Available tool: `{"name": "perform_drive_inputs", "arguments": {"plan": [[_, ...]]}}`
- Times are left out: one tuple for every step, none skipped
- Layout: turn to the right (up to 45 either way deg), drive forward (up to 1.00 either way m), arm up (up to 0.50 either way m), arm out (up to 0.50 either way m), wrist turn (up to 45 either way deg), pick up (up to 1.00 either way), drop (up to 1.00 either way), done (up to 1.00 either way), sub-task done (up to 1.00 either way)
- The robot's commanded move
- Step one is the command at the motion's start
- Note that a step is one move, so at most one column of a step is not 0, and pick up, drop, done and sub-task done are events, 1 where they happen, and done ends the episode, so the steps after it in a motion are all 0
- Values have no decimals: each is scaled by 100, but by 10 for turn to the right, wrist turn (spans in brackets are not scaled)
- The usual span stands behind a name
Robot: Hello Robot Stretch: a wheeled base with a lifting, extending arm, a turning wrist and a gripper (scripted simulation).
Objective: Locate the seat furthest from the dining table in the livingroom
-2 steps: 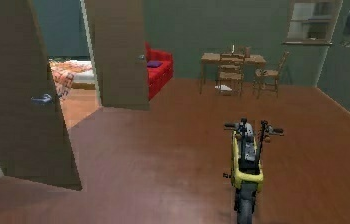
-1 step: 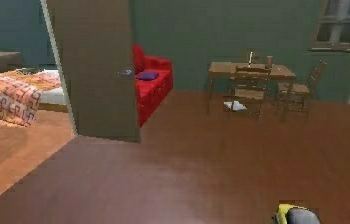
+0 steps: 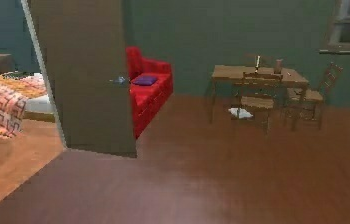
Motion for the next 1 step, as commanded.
{"name": "perform_drive_inputs", "arguments": {"plan": [[90, 0, 0, 0, 0, 0, 0, 0, 0]]}}
